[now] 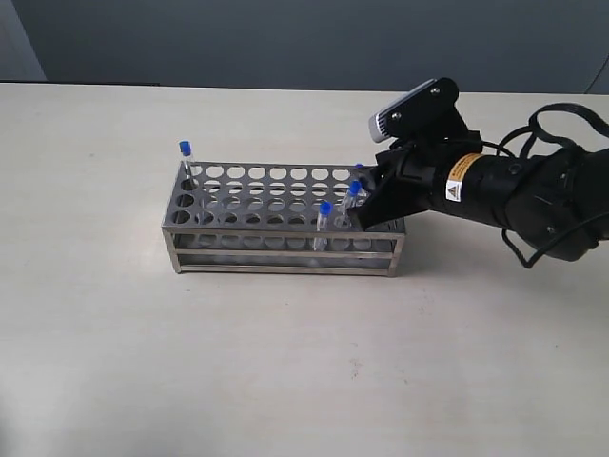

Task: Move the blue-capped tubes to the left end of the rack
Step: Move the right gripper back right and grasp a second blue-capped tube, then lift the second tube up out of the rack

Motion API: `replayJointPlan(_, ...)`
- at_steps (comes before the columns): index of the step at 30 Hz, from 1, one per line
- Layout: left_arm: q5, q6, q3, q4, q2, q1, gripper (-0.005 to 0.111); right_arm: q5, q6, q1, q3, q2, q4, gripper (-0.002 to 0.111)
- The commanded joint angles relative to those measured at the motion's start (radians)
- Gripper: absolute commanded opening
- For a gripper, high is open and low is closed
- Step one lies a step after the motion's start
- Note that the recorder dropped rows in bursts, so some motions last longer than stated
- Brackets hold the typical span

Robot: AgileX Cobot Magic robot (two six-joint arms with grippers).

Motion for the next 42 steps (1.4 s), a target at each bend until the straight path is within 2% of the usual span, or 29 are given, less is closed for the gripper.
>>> replayJointPlan(1, -0.008, -0.001, -0.005, -0.005, 0.003, -0.004, 0.001, -0.056, 0.063, -0.004, 0.006, 0.004, -0.089, 0.036)
replayJointPlan(15, -0.008, -0.001, -0.005, -0.005, 0.003, -0.004, 0.001, -0.182, 0.067, -0.004, 0.006, 0.125, -0.020, 0.036)
replayJointPlan(18, -0.008, -0.001, -0.005, -0.005, 0.003, -0.004, 0.001, -0.190, 0.067, -0.004, 0.006, 0.125, 0.007, 0.021)
replayJointPlan(20, -0.008, -0.001, -0.005, -0.005, 0.003, -0.004, 0.001, -0.197, 0.067, -0.004, 0.006, 0.125, 0.008, 0.001)
replayJointPlan(21, -0.008, -0.001, -0.005, -0.005, 0.003, -0.004, 0.001, -0.199, 0.067, -0.004, 0.006, 0.125, 0.008, 0.000)
replayJointPlan(28, -0.008, -0.001, -0.005, -0.005, 0.003, -0.004, 0.001, -0.208, 0.059, -0.004, 0.006, 0.099, 0.008, 0.000)
replayJointPlan(34, -0.008, -0.001, -0.005, -0.005, 0.003, -0.004, 0.001, -0.199, 0.024, -0.004, -0.008, -0.010, 0.006, 0.000)
replayJointPlan(42, -0.008, -0.001, -0.005, -0.005, 0.003, -0.004, 0.001, -0.167, 0.044, 0.023, -0.148, -0.055, -0.050, 0.000)
